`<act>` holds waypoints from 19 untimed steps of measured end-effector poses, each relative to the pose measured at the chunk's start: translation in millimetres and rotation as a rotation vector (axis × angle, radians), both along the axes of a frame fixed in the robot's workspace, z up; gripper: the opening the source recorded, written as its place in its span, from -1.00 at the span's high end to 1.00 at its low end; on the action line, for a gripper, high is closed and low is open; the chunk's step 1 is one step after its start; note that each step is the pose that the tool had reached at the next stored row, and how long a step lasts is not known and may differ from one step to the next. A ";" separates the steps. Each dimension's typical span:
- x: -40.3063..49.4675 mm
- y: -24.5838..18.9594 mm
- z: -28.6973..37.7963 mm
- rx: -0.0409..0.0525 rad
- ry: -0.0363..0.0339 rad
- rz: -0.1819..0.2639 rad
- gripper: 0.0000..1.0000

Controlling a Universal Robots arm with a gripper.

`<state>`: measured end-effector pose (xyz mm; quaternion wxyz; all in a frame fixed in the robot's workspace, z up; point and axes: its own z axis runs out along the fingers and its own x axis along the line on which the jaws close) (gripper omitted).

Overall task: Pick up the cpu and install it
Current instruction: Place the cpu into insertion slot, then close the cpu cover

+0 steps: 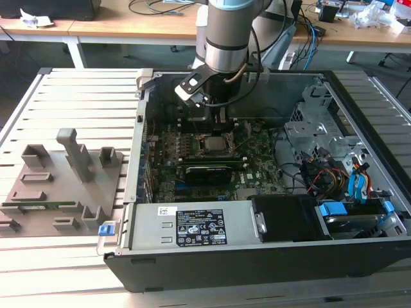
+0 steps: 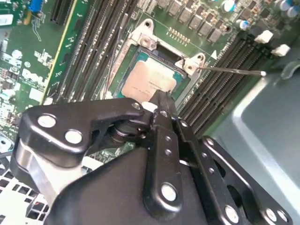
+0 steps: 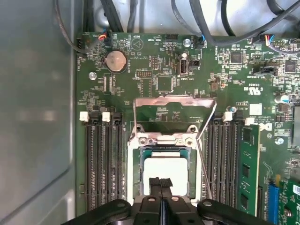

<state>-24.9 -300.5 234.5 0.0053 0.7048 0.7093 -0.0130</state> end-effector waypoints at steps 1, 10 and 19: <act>0.0 0.0 4.2 0.0004 -0.0003 0.000 0.79; 0.0 0.0 73.8 -0.0005 -0.0004 0.000 0.79; 13.6 0.0 74.0 -0.0007 -0.0003 0.000 0.79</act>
